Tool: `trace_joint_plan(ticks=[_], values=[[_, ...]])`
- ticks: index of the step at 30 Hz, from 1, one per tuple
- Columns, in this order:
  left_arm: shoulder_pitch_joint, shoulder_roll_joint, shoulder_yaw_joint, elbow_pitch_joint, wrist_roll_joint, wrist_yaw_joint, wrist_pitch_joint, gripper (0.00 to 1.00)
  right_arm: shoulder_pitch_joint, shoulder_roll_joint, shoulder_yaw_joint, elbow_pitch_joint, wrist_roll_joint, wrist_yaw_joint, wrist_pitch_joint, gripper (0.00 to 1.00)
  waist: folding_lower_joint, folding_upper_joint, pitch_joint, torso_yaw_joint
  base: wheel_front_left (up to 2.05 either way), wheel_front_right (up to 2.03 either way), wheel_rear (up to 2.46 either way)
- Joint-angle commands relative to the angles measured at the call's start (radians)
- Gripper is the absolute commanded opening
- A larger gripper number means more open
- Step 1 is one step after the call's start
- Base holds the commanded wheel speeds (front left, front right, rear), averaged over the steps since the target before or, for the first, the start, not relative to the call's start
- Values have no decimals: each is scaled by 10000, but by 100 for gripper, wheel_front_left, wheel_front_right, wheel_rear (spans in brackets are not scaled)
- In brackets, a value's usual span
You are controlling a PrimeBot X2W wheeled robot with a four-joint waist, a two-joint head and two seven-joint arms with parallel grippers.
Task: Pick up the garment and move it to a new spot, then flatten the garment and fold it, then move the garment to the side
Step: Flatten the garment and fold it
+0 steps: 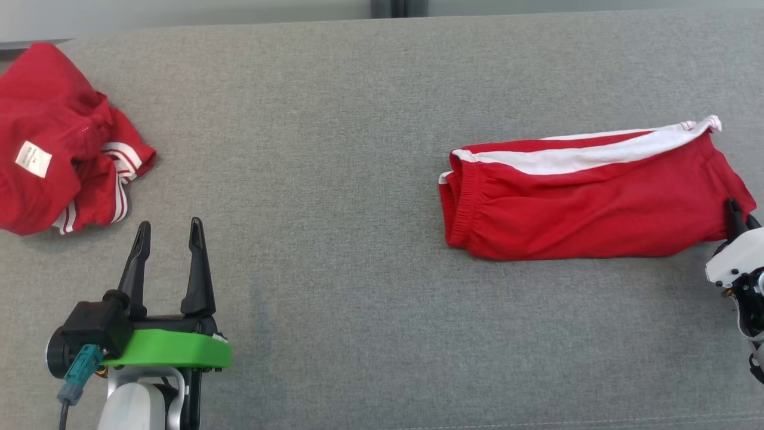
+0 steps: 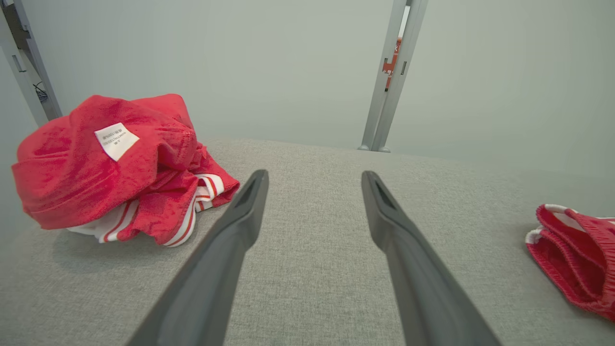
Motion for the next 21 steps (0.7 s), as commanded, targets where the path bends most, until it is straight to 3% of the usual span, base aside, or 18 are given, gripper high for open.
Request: trace_joint_plan(ticks=[1,11,21], values=[[69,31,-5,-44,40,-28,9,100,151,5,-16,-33,73,4,-79,0,0,-1,-118,-229,0,0,0],[-52,58,-57,146,84,-28,9,100,-291,392,165,-373,-74,3,-381,0,0,-1,-385,-309,0,0,0],[306,55,28,73,77,-28,9,100,-569,1066,1123,-2333,-318,4,-357,0,0,-1,-894,-223,0,0,0]])
